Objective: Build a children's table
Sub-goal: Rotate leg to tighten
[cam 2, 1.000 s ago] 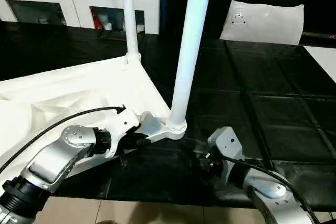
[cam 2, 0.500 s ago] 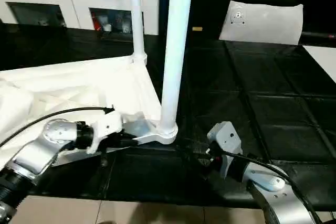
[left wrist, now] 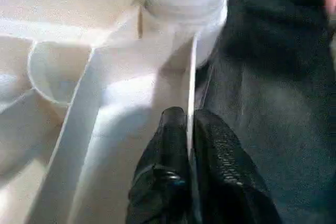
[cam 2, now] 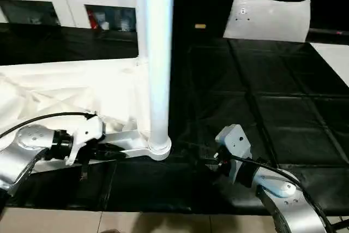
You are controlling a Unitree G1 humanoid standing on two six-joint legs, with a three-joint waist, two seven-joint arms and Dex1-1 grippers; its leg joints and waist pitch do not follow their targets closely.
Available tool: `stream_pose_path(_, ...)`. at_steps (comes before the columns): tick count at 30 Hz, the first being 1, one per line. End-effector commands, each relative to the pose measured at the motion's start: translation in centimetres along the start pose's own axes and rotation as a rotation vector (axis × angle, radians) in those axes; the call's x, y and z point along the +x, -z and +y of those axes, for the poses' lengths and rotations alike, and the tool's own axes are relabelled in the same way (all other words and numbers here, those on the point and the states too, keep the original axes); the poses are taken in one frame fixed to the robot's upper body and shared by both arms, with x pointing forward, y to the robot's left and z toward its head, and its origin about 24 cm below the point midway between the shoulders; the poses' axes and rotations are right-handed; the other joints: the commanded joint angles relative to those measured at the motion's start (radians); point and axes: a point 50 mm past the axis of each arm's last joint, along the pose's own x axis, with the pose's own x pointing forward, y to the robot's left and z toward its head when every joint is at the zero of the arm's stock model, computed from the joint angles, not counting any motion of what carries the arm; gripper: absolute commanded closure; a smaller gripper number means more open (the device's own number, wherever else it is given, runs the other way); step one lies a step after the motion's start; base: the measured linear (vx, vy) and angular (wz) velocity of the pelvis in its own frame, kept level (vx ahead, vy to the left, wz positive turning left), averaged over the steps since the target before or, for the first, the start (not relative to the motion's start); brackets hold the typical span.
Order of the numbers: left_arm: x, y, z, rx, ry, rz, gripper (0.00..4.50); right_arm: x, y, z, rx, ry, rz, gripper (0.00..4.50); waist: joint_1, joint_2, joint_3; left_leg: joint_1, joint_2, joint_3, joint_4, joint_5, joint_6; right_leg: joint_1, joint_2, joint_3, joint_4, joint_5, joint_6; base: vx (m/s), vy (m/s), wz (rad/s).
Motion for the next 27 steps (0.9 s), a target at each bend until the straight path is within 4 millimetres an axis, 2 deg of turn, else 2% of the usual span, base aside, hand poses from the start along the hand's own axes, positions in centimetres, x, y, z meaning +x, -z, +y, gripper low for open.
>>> stream_pose_path(1, 0.4, -0.5, -0.4, 0.001, 0.017, -0.03, 3.71, -0.1, 0.0, -0.2, -0.007, 0.0, 0.005, 0.0, 0.004, 0.006, -0.04, 0.017, 0.084, -0.029, -0.074, -0.092, 0.067, 0.023, -0.089, 0.04, -0.063, 0.134, -0.275, 0.0, 0.0, 0.0)
stream_pose_path(5, 1.6, -0.5, -0.9, -0.002, 0.013, -0.009, 3.48, -0.2, 0.1, -0.2, -0.008, -0.002, 0.011, 0.0, 0.008, 0.0, -0.041, 0.016, 0.083, -0.026, -0.071, -0.064, 0.078, 0.025, -0.089, 0.04, -0.06, 0.182, -0.265, 0.0, 0.0, 0.0)
stream_pose_path(6, 1.8, -0.5, -1.0, -0.003, 0.011, -0.008, 3.48, -0.2, 0.1, -0.2, -0.008, -0.001, 0.012, 0.0, 0.008, 0.0, -0.041, 0.016, 0.084, -0.026, -0.07, -0.066, 0.078, 0.025, -0.089, 0.04, -0.061, 0.18, -0.264, 0.0, 0.0, 0.0)
stream_pose_path(7, 2.0, -0.5, -1.0, 0.006, -0.001, -0.005, 3.27, -0.2, 0.1, -0.2, -0.008, -0.002, 0.012, 0.0, 0.009, 0.0, -0.041, 0.016, 0.083, -0.025, -0.069, -0.067, 0.078, 0.026, -0.09, 0.041, -0.061, 0.178, -0.264, 0.0, 0.0, 0.0)
stream_pose_path(9, 2.5, -0.7, -0.9, 0.019, -0.022, 0.005, 3.12, -0.2, 0.1, -0.2, -0.009, -0.003, 0.013, 0.0, 0.009, -0.002, -0.042, 0.014, 0.083, -0.027, -0.07, -0.069, 0.077, 0.028, -0.09, 0.04, -0.062, 0.166, -0.258, 0.0, 0.0, 0.0)
stream_pose_path(13, 2.9, -0.3, -0.3, 0.055, -0.082, 0.086, 2.95, -0.1, 0.1, -0.2, -0.013, -0.002, 0.015, 0.0, 0.01, -0.001, -0.04, 0.017, 0.083, -0.027, -0.07, -0.09, 0.071, 0.027, -0.089, 0.041, -0.066, 0.129, -0.247, 0.0, 0.0, 0.0)
stream_pose_path(19, 2.6, 0.1, 0.1, 0.065, -0.1, 0.136, 2.95, -0.1, 0.1, -0.2, -0.017, -0.001, 0.017, 0.0, 0.01, 0.001, -0.039, 0.017, 0.083, -0.029, -0.074, -0.118, 0.052, 0.024, -0.09, 0.041, -0.07, 0.069, -0.238, 0.0, 0.0, 0.0)
stream_pose_path(22, 1.8, 0.6, 0.2, 0.06, -0.094, 0.174, 2.95, -0.1, 0.1, -0.2, -0.018, -0.002, 0.018, 0.0, 0.007, -0.002, -0.037, 0.016, 0.083, -0.029, -0.077, -0.14, 0.046, 0.023, -0.09, 0.04, -0.074, 0.03, -0.235, 0.0, 0.0, 0.0)
stream_pose_path(24, 1.3, 0.6, 0.0, 0.049, -0.084, 0.18, 3.29, 0.0, 0.1, -0.2, -0.019, -0.002, 0.017, 0.0, 0.006, -0.001, -0.037, 0.016, 0.081, -0.03, -0.078, -0.151, 0.042, 0.021, -0.09, 0.041, -0.074, 0.005, -0.232, 0.0, 0.0, 0.0)
stream_pose_path(27, 1.1, 0.7, -0.4, 0.035, -0.06, 0.202, 3.34, 0.1, 0.1, -0.2, -0.02, -0.004, 0.017, 0.0, 0.006, -0.001, -0.036, 0.018, 0.083, -0.029, -0.078, -0.157, 0.037, 0.018, -0.089, 0.041, -0.075, -0.006, -0.236, 0.0, 0.0, 0.0)
